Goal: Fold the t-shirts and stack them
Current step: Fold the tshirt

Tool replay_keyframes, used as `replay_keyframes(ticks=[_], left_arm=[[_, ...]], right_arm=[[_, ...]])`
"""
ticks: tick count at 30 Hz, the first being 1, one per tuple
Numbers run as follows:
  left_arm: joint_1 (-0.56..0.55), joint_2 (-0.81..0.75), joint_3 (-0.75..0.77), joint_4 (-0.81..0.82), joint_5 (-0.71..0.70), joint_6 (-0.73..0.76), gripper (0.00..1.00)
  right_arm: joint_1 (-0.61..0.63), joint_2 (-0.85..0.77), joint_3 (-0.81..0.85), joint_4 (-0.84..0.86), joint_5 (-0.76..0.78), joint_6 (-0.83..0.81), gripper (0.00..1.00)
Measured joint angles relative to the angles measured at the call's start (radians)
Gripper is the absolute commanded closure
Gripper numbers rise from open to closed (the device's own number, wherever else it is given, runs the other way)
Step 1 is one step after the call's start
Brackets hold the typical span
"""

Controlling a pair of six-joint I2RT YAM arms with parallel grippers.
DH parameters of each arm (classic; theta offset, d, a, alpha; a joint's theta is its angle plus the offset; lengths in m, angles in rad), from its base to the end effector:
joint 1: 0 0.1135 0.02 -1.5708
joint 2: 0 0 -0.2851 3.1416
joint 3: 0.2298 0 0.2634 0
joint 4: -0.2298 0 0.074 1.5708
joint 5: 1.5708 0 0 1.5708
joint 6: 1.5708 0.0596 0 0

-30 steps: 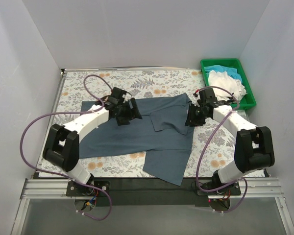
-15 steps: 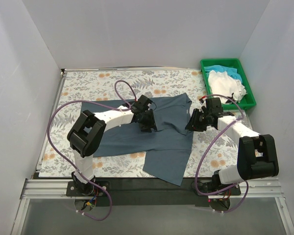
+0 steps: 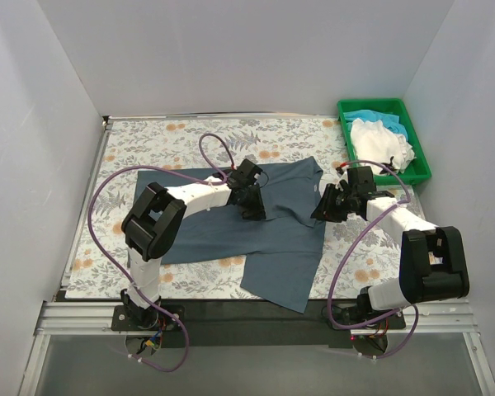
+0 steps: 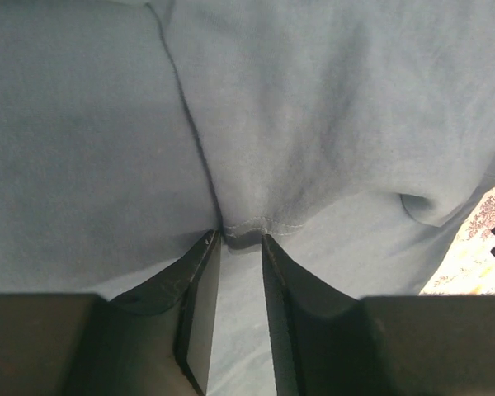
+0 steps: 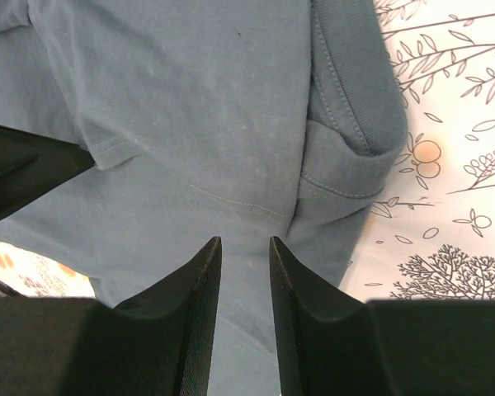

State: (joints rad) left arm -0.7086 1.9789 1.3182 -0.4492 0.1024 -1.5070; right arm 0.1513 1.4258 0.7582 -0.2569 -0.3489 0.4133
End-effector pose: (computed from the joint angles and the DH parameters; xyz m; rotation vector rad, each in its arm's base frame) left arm 0.3238 -0.2856 0.1458 -1.1131 2.7299 -0.6863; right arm 0.2892 0.0647 0.1802 0.1829 2.5345 0.6660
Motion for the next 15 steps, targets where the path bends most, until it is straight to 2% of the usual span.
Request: replay_keyframes(ticks=[7,10,15], left_arm=[[-0.009,0.002,0.007,-0.016,-0.006,0.0,0.73],[-0.01,0.005,0.01,-0.019,-0.007,0.003,0.78],[-0.012,0.014,0.024,-0.022,-0.01,0.007,0.92]], right_arm=[[-0.007,0.0,-0.009,0.011,-0.003,0.0,0.69],[-0.007,0.002,-0.026,0.021,-0.006,0.0,0.7],[-0.008,0.007,-0.037,0.027,-0.011,0.0,0.7]])
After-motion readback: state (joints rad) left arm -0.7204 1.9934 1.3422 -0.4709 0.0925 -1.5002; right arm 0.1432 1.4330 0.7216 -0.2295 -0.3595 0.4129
